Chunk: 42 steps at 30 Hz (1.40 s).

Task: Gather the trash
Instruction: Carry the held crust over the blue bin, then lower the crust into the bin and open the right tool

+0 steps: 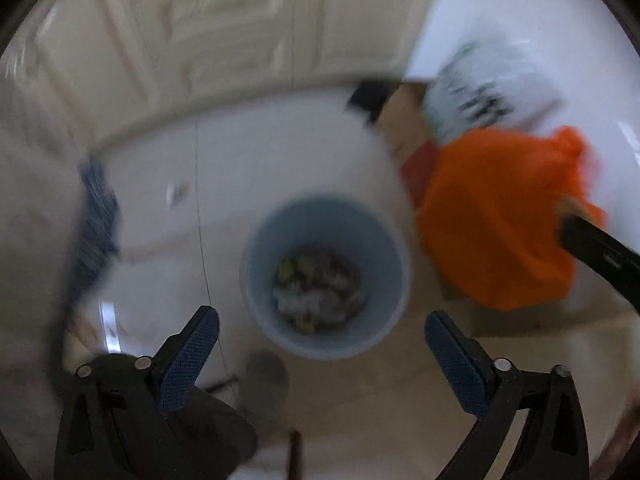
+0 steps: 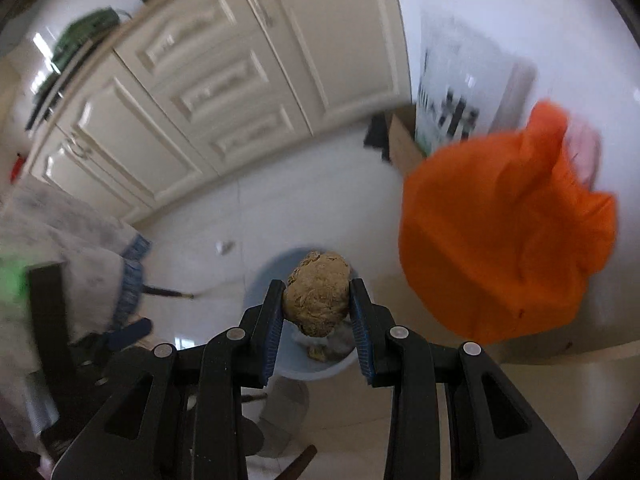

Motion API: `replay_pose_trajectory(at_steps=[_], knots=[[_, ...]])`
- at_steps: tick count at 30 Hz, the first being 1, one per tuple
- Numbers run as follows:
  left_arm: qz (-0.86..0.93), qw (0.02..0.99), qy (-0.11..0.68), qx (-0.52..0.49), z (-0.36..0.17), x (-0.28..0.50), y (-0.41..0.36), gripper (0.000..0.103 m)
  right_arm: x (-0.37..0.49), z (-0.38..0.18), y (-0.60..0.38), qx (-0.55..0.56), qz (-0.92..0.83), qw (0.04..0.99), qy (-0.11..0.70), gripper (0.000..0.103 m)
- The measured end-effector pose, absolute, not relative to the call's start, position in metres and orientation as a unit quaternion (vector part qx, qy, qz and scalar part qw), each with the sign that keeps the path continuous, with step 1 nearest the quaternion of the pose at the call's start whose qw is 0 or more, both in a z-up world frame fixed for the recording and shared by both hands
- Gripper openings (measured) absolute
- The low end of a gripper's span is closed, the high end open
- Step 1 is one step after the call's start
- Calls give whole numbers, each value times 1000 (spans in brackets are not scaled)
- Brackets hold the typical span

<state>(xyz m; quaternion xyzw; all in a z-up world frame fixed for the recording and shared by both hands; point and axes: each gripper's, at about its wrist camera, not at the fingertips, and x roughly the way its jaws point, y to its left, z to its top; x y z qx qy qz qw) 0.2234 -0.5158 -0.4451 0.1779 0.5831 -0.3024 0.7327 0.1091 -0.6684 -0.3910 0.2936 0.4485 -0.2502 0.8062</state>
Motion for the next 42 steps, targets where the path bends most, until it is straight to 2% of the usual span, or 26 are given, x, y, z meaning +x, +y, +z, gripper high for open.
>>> replay_pose_trajectory(at_steps=[7, 12, 14, 15, 16, 17, 19, 21, 23, 34, 42], knots=[[-162, 700, 678, 155, -575, 278, -519, 93, 148, -492, -680, 323, -207, 777, 499, 32], [-119, 682, 708, 143, -627, 306, -529, 93, 175, -533, -680, 325, -185, 764, 527, 32], [-110, 671, 719, 142, -647, 323, -535, 87, 185, -547, -679, 321, -175, 758, 540, 32], [-106, 663, 727, 141, -657, 331, -535, 78, 189, -554, -677, 320, -171, 755, 547, 32], [-103, 652, 739, 133, -668, 333, -534, 63, 192, -562, -677, 320, -167, 751, 552, 32], [-103, 643, 749, 126, -677, 339, -535, 56, 194, -568, -675, 318, -166, 748, 558, 32], [-100, 629, 762, 117, -694, 342, -532, 32, 198, -579, -674, 319, -162, 742, 566, 32], [-97, 623, 767, 124, -702, 349, -530, 27, 201, -588, -673, 318, -158, 737, 575, 32], [-86, 623, 767, 126, -707, 351, -528, 18, 204, -592, -670, 316, -155, 734, 581, 32], [-79, 619, 774, 101, -720, 352, -527, 16, 218, -612, -667, 305, -150, 716, 611, 32], [-73, 615, 780, 90, -699, 337, -526, 16, 224, -622, -664, 292, -147, 707, 627, 32]])
